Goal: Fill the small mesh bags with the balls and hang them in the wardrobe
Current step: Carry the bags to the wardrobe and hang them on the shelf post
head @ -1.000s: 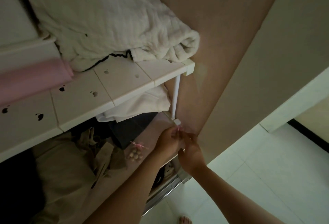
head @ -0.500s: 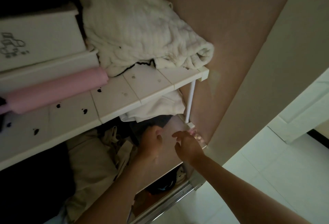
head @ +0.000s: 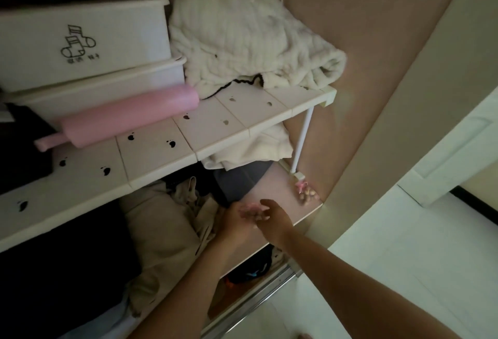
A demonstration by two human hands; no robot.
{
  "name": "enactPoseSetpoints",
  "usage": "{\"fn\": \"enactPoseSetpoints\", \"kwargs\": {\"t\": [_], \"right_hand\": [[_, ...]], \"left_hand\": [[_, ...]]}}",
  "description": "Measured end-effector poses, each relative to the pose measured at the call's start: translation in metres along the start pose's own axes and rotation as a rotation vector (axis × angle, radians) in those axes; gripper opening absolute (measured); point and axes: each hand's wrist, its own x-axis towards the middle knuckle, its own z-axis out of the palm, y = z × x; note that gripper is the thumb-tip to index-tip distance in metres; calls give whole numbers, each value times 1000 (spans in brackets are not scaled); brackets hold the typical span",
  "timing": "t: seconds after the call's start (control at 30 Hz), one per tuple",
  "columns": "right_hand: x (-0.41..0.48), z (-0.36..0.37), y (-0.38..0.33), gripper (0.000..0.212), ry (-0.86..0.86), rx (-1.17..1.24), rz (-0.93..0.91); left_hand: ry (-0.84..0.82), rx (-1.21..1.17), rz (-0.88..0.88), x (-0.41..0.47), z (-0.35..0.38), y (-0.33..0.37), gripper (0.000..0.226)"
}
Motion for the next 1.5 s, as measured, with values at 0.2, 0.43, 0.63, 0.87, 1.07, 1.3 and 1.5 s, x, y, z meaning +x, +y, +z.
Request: {"fn": "enactPoseSetpoints", "kwargs": {"t": [0.2, 0.43, 0.63, 0.87, 1.07, 1.3, 1.5], "right_hand": [[-40, -42, -23, 39, 160, 100, -207], [-89, -125, -66, 42, 267, -36, -574], [-148, -211, -99, 59, 326, -97, -855], [-220, -300, -173, 52, 532, -83, -1199], [-235, -354, -253, 52, 658, -148, -1272], [-213, -371, -315, 46, 627, -378, -1074], [-185, -367, -330, 24, 629, -537, -962]], "left_hand": [[-82, -164, 140, -40, -15, 65, 10], [-3, -298, 322, -96, -25, 155, 14], [97, -273, 505, -154, -22, 237, 18], [309, -163, 906, -227, -36, 340, 30], [546, 67, 1211, -259, -67, 420, 39], [523, 454, 1085, -232, -88, 468, 44], [507, 679, 1025, -202, -88, 475, 57]]}}
